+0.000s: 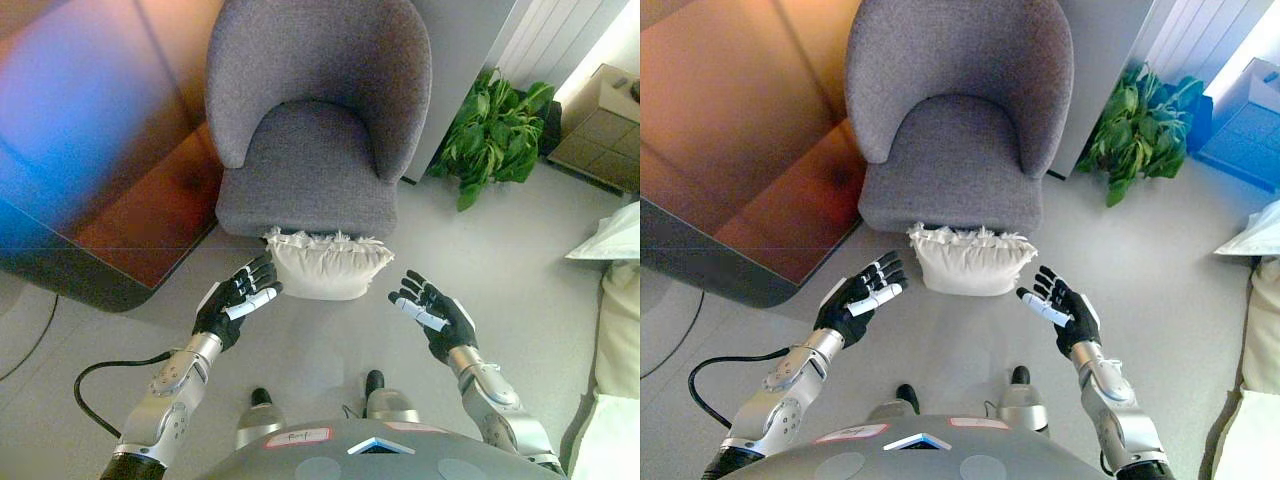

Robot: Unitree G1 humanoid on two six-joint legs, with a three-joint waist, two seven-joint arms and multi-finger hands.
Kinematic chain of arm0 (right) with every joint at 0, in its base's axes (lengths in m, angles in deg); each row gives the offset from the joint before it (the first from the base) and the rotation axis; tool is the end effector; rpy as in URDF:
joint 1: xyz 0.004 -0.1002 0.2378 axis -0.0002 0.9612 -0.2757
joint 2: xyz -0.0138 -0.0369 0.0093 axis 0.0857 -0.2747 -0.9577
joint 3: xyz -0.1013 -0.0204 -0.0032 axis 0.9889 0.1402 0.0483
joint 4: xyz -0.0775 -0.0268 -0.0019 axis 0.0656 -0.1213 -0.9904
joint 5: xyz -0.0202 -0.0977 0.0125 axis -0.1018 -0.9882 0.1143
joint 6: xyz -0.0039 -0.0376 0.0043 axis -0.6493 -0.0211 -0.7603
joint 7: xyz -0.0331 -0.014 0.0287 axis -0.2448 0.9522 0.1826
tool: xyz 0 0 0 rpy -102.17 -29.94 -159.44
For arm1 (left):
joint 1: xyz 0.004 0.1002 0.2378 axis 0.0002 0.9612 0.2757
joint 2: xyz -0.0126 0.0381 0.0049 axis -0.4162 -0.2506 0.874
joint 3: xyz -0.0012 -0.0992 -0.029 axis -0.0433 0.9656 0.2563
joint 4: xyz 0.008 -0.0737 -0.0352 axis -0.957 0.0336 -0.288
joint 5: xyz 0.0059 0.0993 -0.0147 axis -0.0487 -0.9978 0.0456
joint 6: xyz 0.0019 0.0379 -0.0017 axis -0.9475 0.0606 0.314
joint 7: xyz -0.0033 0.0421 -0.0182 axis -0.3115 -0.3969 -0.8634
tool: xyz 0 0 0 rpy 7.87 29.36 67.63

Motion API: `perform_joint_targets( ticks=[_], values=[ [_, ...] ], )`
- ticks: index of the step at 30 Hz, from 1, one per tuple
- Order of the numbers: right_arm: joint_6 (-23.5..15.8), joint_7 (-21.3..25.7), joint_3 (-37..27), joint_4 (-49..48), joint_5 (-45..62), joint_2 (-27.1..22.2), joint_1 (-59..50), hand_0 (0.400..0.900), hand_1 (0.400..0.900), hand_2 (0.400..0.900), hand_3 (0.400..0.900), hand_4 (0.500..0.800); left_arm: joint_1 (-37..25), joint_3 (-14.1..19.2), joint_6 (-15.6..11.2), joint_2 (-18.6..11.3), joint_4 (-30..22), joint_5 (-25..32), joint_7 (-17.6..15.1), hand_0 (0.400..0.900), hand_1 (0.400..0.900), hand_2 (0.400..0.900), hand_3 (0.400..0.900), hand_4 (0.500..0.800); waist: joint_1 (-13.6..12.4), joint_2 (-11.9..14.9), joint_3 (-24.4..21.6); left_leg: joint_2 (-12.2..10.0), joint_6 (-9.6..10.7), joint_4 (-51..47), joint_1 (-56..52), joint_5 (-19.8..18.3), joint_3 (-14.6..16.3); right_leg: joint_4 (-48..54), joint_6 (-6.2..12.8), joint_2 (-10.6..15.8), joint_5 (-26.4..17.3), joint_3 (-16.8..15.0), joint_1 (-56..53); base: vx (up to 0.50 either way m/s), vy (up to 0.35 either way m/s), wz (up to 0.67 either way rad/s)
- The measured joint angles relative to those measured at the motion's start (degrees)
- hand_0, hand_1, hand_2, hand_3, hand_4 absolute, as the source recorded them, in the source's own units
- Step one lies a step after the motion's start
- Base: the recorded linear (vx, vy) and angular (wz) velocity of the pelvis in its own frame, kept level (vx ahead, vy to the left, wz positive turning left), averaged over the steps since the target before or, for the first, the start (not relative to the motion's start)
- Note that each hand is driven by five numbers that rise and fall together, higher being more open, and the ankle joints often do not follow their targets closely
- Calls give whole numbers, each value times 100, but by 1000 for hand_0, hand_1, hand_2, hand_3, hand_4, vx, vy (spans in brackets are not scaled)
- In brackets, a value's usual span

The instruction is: Pick up the pillow and put it on the sofa.

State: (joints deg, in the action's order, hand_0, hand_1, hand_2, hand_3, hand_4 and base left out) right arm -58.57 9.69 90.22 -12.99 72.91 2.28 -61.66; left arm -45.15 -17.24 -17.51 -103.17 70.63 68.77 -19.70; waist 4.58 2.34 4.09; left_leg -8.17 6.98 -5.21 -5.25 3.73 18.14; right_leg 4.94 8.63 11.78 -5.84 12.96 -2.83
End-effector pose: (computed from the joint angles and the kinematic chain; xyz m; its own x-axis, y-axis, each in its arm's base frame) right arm 0.0996 -0.2031 -0.0186 0.8545 0.0391 -0.5180 0.0462 0.9875 0.1508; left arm 0.1169 0.2183 -0.0027 0.8870 -0.1577 -0.4341 0.0779 0.9775 -0.1959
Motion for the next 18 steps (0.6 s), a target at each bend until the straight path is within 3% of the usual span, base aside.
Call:
perform_joint_targets(
  ticks=[13, 16, 18],
  values=[
    [36, -45, 40, 0, -12, -150, 1, 900, 900, 900, 900, 800, 27, 0, -4, -3, -2, 54, 2, 900, 900, 900, 900, 800, -10, -4, 4, -101, 4, 99, 7, 3, 32, 23, -1, -83, 24, -40, 29, 24, -94, -4],
    [68, -115, 90, 2, -12, -216, -87, 900, 900, 900, 900, 800, 19, 0, -62, -27, -2, 103, -2, 900, 900, 900, 900, 800, -27, 26, 141, -246, 23, 430, 129, -13, -8, 5, -108, -186, 80, -87, 84, -1, -153, -15],
    [68, -165, 177, 6, -11, -275, -240, 900, 900, 900, 900, 800, -15, 10, -144, -90, 6, 136, -4, 900, 900, 900, 900, 800, -92, 147, 352, -392, 17, 1187, 475, -11, -118, -196, -236, -226, 130, -182, 190, 62, -118, -9]
  ],
)
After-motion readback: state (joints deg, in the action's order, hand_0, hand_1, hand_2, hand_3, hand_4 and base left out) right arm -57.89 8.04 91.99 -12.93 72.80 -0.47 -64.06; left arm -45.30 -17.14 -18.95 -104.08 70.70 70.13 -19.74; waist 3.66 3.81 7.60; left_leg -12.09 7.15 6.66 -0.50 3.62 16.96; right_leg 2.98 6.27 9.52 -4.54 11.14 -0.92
